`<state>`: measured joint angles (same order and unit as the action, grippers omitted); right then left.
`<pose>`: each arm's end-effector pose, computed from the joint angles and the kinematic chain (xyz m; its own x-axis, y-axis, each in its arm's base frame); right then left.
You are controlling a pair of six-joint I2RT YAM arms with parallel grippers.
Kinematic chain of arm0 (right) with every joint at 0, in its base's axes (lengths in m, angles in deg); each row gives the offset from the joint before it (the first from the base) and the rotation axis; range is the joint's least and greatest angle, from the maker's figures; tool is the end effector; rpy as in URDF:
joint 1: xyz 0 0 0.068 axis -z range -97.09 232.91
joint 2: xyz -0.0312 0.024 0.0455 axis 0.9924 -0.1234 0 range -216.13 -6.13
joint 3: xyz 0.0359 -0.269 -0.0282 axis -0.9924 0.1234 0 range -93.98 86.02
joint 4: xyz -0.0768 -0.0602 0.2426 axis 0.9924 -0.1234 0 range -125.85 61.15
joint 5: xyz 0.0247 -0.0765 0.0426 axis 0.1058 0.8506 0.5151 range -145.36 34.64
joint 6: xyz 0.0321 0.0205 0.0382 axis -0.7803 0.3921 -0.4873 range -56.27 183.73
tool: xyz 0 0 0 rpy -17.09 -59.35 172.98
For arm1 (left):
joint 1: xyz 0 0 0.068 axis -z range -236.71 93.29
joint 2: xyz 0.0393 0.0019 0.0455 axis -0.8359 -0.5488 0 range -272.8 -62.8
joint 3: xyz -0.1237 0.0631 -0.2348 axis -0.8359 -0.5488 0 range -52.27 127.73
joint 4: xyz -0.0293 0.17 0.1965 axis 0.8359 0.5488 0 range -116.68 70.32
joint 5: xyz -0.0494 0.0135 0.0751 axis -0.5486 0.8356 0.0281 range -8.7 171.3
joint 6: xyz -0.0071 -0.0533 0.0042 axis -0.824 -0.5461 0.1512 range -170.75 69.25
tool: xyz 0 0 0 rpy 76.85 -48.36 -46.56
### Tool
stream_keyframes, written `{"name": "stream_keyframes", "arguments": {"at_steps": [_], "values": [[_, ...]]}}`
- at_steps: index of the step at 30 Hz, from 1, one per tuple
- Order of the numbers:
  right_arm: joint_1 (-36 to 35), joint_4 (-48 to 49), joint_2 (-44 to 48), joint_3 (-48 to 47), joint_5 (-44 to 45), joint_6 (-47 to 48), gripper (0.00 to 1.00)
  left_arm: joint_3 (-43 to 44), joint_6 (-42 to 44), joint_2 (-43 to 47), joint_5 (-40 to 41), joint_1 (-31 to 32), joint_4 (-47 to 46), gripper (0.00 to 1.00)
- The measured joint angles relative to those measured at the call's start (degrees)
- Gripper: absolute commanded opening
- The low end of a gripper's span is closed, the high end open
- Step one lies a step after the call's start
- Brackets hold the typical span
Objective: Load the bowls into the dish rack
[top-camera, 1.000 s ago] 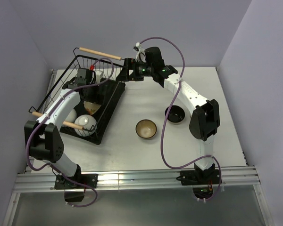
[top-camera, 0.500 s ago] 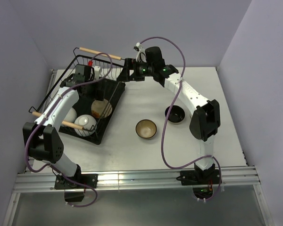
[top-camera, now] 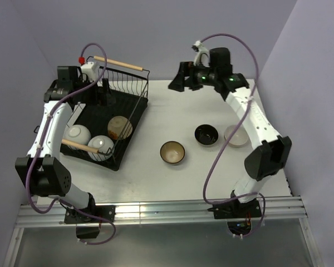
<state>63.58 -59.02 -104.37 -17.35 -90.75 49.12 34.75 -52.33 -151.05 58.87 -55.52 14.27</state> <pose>0.3611 0.1485 0.4129 -0.5794 0.0146 -0.8149 -0.6396 0.6115 0.4657 0.3370 -0.0206 0.3603 -0.6794 -0.0114 -0.7336 0.2833 0.9183 -0.2766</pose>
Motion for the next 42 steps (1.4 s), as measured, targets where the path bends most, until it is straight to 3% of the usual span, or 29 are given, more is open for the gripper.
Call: {"name": "stream_keyframes", "arguments": {"at_steps": [10, 16, 22, 42], "values": [[18.88, -17.57, 12.74, 11.87, 2.93, 17.31, 1.0, 1.03, 0.42, 9.18, -10.73, -0.24, -3.74, 1.0], [33.07, -28.7, 10.21, 13.27, 7.06, 26.93, 1.0, -0.33, 0.33, 9.09, -11.43, -0.24, -3.23, 1.0], [44.72, -32.37, 4.2, 15.58, 11.89, 32.3, 0.99, -1.2, 0.28, 9.14, -11.37, -0.24, -3.02, 1.0], [44.68, -22.64, -13.62, 19.28, 14.36, 29.88, 0.61, -5.18, -0.15, 9.9, -10.14, -0.24, -2.93, 0.97]]}}
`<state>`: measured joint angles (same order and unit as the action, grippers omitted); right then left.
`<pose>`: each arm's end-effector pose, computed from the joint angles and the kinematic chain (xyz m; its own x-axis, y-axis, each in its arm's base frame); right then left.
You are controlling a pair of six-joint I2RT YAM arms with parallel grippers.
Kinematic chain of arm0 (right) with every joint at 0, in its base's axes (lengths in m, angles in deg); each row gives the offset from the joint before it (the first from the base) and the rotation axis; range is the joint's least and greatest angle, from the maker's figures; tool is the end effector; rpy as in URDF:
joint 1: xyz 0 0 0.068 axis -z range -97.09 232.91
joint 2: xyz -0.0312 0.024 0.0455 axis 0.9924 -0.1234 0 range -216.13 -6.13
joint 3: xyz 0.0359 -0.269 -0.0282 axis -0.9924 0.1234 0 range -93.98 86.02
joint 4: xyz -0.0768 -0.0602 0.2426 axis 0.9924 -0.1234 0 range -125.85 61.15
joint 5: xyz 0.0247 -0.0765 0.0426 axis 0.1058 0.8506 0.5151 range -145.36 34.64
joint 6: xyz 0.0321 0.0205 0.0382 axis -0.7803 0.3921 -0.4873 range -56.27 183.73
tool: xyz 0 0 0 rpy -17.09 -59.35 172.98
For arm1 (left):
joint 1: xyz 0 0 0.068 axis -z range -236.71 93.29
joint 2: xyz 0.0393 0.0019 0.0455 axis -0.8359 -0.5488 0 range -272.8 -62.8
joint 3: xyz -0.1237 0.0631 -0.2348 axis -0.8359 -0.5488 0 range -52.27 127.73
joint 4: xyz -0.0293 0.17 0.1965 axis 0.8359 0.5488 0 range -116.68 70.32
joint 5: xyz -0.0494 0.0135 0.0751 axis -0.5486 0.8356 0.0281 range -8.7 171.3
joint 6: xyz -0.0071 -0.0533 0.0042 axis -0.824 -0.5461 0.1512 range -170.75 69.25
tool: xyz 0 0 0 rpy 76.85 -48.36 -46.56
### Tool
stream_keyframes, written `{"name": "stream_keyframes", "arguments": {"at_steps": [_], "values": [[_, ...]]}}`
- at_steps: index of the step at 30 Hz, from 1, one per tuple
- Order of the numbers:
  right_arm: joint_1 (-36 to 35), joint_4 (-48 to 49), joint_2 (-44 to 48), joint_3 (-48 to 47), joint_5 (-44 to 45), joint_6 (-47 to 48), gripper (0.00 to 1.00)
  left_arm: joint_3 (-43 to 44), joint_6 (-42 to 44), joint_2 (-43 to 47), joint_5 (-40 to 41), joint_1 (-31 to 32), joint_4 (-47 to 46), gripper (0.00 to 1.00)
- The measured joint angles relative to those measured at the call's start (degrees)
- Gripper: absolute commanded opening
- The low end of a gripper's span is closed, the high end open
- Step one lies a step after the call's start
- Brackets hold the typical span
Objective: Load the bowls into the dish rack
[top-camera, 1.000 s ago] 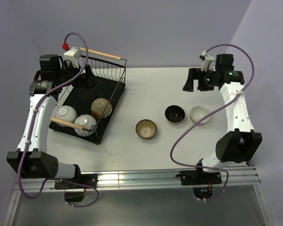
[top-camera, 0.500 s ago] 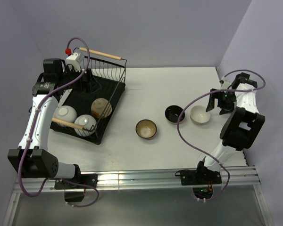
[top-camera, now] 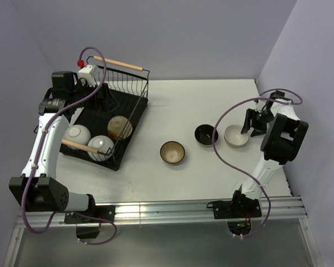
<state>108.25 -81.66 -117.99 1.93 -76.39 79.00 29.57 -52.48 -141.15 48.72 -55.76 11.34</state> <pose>0.3494 -0.1514 0.1917 -0.9514 0.1784 -0.2511 0.0992 0.9492 0.2986 0.2928 -0.0240 0.3879 -0.5804 -0.0159 -0.8142 0.4402 0.8350 -0.3301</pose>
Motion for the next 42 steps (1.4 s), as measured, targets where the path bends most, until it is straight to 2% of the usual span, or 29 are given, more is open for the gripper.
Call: {"name": "stream_keyframes", "arguments": {"at_steps": [6, 11, 12, 16, 24, 31, 35, 42], "values": [[-2.49, 3.34, -1.7, 1.11, -0.17, -1.68, 0.52, 0.0, 0.0, 0.0, 0.55, 0.0, -0.02, 0.97], [-3.74, 4.81, -1.92, 3.26, -0.31, -2.21, 0.27, -0.57, -0.28, 0.09, 0.48, 0.0, -0.07, 0.99], [-3.74, 4.9, -1.97, 3.41, -0.72, -2.38, 0.18, -0.98, -0.44, 0.13, 0.37, 0.0, -0.02, 0.99], [-3.74, 5.22, -1.97, 3.48, -1.29, -2.49, 0.0, -2.56, -0.94, 0.52, 0.26, 0.0, -0.09, 1.0], [-3.74, 2.8, -1.07, 0.57, -5.6, -2.56, 0.0, -3.78, -3.72, 3.76, -2.51, -2.64, -1.4, 0.99], [-5.86, 1.62, 5.29, -12.15, -13.51, -10.43, 0.0, -1.55, -7.13, 4.57, -10.4, -8.59, -3.39, 1.0], [-12.55, 5.2, 9.73, -20.65, -15.23, -18.21, 0.0, 0.81, -10.8, 4.2, -14.14, -9.99, -4.94, 0.99], [-31.54, 13.92, 11.98, -29.55, -14.73, -29.16, 0.0, -2.25, -21.51, 5.86, -21.27, -11.19, -14.78, 0.99]]}}
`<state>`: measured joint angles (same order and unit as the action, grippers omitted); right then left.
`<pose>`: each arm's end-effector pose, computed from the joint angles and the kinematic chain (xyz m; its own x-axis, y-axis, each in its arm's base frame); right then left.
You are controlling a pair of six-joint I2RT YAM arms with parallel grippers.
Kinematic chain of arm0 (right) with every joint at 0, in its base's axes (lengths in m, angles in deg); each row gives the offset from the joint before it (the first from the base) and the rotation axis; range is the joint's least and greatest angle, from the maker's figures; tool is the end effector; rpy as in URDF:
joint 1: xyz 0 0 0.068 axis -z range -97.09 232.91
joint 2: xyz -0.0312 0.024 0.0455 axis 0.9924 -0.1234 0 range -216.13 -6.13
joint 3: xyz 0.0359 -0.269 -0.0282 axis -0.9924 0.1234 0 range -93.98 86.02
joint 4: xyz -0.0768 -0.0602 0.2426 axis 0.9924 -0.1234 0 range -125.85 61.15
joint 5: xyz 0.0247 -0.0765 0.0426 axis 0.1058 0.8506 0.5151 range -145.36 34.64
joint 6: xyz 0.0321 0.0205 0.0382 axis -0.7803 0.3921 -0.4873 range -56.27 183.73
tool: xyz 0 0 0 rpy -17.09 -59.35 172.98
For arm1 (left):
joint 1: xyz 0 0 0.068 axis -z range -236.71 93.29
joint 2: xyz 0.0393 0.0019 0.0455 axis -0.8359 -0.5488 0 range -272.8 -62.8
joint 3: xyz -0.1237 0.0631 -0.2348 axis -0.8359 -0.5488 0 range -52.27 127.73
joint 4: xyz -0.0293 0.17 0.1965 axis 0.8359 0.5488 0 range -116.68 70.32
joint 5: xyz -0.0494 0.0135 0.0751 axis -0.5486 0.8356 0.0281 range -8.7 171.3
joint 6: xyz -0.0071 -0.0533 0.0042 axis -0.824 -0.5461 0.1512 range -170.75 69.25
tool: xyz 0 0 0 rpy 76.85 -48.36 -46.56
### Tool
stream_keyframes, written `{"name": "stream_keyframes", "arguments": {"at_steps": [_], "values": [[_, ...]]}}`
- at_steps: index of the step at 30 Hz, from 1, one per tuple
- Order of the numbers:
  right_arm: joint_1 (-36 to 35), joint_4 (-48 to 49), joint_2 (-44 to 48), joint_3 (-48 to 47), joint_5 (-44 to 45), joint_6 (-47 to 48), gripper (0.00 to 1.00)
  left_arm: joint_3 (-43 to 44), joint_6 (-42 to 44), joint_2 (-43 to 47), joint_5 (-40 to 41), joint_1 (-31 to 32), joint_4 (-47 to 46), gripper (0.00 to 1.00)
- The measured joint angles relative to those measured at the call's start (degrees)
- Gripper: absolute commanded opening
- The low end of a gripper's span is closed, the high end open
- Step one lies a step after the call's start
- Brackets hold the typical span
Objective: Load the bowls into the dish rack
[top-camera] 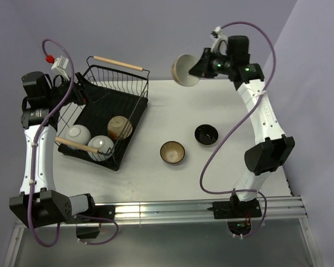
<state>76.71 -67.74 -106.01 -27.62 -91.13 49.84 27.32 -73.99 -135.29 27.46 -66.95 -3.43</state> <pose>0.3777 0.0619 0.4465 -0.5572 0.1353 -0.8193 -0.4946 0.7384 0.4583 0.2683 0.0193 0.4286 -0.5113 -0.3290 -0.7939 0.4969 0.6406 -0.5855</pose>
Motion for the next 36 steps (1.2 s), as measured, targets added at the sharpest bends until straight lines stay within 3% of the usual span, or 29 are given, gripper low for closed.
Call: {"name": "stream_keyframes", "arguments": {"at_steps": [8, 16, 28, 36], "values": [[-16.57, 4.22, -3.23, -2.95, 0.76, -3.76, 0.0, -9.4, -14.25, 8.11, -4.52, -0.07, -15.17, 1.0], [-26.4, 5.86, -12.96, -8.09, 2.36, -4.37, 0.0, -17.0, -23.15, 8.96, -5.11, 0.76, -23.87, 0.99], [-30.05, 6.16, -15.34, -8.28, 3.17, -4.57, 0.0, -19.5, -21.97, 9.05, 2.38, 9.18, -20.63, 1.0], [-31.3, 6.91, -15.34, -8.28, 3.15, -5.18, 0.0, -19.54, -21.7, 7.91, 5.77, 10.47, -19.45, 0.99]]}}
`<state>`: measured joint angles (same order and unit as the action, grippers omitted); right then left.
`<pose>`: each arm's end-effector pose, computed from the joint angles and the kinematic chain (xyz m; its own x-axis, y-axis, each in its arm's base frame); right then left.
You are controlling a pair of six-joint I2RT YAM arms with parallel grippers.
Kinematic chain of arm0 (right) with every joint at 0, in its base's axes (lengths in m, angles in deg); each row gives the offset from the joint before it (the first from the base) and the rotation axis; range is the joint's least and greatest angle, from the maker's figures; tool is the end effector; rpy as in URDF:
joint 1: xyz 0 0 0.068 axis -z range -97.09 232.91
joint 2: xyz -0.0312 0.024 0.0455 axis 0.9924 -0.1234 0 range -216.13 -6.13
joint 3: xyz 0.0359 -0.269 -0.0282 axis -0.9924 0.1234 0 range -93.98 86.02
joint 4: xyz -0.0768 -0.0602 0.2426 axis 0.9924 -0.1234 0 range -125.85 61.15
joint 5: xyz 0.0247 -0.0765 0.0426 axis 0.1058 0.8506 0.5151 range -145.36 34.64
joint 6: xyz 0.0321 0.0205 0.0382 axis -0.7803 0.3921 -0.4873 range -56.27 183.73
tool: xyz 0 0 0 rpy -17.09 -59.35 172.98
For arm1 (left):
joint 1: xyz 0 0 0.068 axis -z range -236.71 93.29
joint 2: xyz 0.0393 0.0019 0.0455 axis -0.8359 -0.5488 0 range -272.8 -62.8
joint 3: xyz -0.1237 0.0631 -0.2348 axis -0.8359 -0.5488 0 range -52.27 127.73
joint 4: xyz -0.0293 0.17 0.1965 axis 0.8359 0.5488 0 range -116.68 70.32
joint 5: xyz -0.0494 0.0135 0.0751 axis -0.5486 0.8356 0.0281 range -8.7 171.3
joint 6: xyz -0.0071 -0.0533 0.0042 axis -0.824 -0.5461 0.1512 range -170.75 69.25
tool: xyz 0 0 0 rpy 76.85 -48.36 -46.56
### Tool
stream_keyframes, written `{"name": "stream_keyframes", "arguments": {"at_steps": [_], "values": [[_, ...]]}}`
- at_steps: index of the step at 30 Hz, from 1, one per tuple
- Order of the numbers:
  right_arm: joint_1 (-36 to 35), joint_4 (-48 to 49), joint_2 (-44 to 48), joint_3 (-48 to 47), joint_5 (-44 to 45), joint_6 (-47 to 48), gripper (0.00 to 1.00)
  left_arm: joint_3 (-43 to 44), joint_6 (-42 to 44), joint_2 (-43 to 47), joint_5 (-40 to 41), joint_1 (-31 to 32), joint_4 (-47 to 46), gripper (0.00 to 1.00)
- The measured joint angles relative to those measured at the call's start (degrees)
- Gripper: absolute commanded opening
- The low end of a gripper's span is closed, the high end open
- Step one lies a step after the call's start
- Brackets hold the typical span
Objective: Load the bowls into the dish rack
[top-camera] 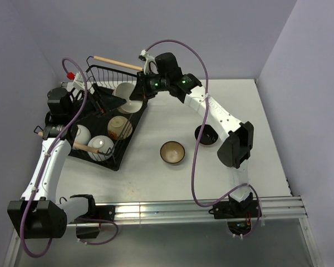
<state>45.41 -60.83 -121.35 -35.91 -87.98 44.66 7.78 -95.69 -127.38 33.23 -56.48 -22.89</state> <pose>0.3556 0.2970 0.3962 -0.6139 -0.1243 -0.7795 -0.7396 0.4358 0.5130 0.2522 -0.0275 0.3782 -0.6244 -0.4695 -0.6243 0.4207 0.4712 -0.7752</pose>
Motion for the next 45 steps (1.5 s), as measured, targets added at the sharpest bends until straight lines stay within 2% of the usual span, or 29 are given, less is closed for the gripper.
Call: {"name": "stream_keyframes", "arguments": {"at_steps": [10, 13, 14, 16, 17, 18, 19, 20, 21, 22, 25, 27, 34, 42, 43, 45], "values": [[-1.38, 1.14, -0.04, 0.0, 0.02, -0.7, 0.0, -1.36, -2.89, -1.44, 2.27, 2.64, -3.21, 0.99], [-1.7, 1.16, -0.13, 0.0, 0.04, -0.83, 0.0, -1.33, -3.63, -1.97, 3.13, 3.26, -4.09, 0.88], [-1.84, 1.14, -0.2, -0.02, 0.15, -0.83, 0.0, -1.36, -4.0, -2.08, 3.26, 3.41, -4.42, 0.78], [-1.92, 1.11, -0.33, -0.02, 1.14, -0.63, 0.0, -1.38, -4.33, -2.16, 4.0, 3.54, -4.42, 0.68], [-1.9, 1.18, -0.42, -0.02, 1.62, -0.55, 0.0, -1.4, -4.35, -2.27, 4.5, 3.54, -4.44, 0.55], [-1.9, 1.14, -0.46, -0.07, 2.21, -0.22, 0.0, -1.44, -4.72, -2.45, 5.09, 3.54, -4.33, 0.48], [-1.9, 1.11, -0.55, -0.13, 2.75, 0.07, 0.01, -1.6, -4.83, -2.62, 5.31, 3.54, -4.46, 0.32], [-1.9, 0.98, -0.63, -0.15, 2.95, 0.02, 0.08, -1.7, -4.94, -2.71, 5.46, 3.56, -4.57, 0.22], [-1.9, 0.87, -0.68, -0.24, 2.97, 0.04, 0.11, -1.77, -4.94, -2.73, 5.55, 3.56, -4.61, 0.13], [-1.9, 0.87, -0.79, -0.33, 3.04, 0.07, 0.13, -1.77, -4.94, -2.73, 5.7, 3.56, -4.61, 0.0], [-1.9, 0.9, -0.96, -0.55, 3.04, 0.13, 0.26, -1.77, -4.94, -2.73, 6.01, 3.54, -4.59, 0.0], [-1.88, 1.05, -0.96, -0.55, 2.54, -0.24, 0.29, -1.77, -5.14, -2.73, 6.01, 3.28, -4.42, 0.0], [-1.84, 2.36, -0.96, -0.55, 0.44, -0.74, 0.59, -1.75, -5.35, -3.63, 6.38, 0.96, -3.04, 0.0], [-1.29, 2.95, -0.94, -0.55, -0.13, -1.05, 0.8, -1.75, -5.22, -5.2, 8.72, -3.23, -1.33, 0.0], [-1.29, 3.13, -0.92, -0.55, -0.22, -1.11, 0.89, -1.73, -5.07, -5.51, 9.27, -3.87, -0.94, 0.0], [-1.22, 3.45, -0.92, -0.39, -0.24, -1.33, 0.95, -1.6, -4.17, -6.16, 10.27, -4.79, 0.15, 0.0]]}}
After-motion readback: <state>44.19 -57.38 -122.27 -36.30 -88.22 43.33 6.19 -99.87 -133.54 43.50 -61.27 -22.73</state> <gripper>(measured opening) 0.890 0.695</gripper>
